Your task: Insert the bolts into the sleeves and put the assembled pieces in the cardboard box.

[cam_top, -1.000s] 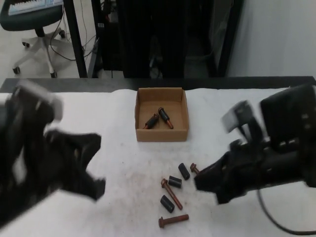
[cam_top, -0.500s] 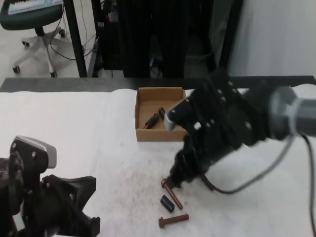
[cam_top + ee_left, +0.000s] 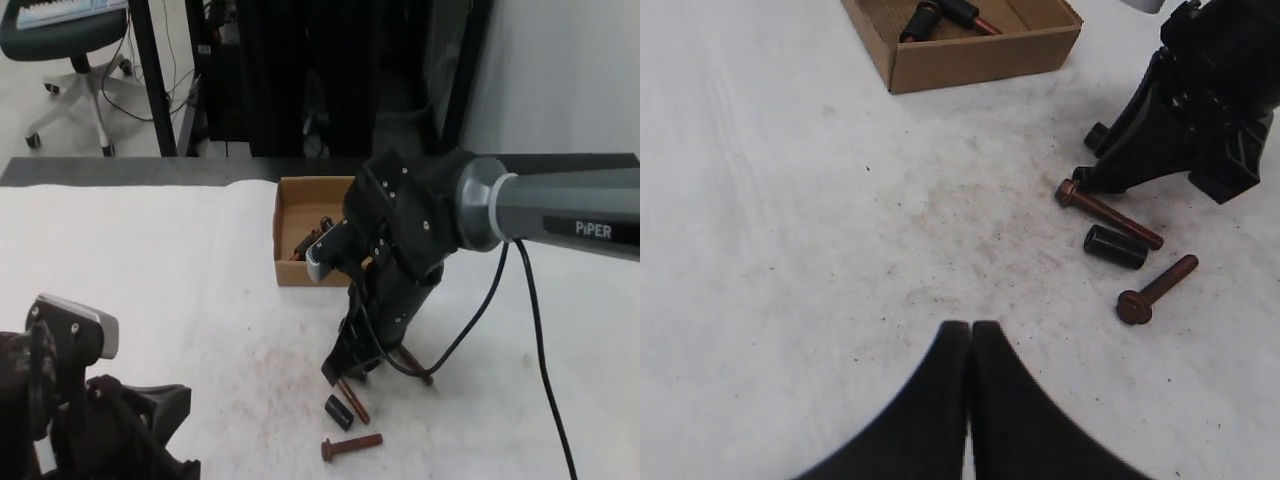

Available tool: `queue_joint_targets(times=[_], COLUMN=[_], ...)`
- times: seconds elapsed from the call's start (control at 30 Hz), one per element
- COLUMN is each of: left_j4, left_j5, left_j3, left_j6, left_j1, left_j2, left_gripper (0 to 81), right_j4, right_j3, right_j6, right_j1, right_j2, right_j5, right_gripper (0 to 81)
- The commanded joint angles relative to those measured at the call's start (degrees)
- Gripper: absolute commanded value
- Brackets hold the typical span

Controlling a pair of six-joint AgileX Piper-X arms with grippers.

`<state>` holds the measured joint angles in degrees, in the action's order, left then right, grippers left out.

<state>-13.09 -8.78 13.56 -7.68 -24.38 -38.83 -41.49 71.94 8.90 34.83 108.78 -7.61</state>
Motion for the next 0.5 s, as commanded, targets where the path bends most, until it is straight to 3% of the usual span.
queue_joint_targets(times=[0.0,0.47], left_j4=[0.0,0.0], left_j5=[0.6,0.6], left_j3=[0.2,0.2], left_j6=[-0.5,-0.5], left_j1=[0.1,0.1], left_j2=[0.5,0.5], left_gripper=[0.3,0.3], right_j4=[-1.3,-2.5], right_j3=[0.4,0.6], right_j6=[0.3,0.3], right_j1=[0.1,3.7], right_j2=[-0.3,-0.3], right_j5=[0.0,0.0], right_gripper=[22.8,22.8])
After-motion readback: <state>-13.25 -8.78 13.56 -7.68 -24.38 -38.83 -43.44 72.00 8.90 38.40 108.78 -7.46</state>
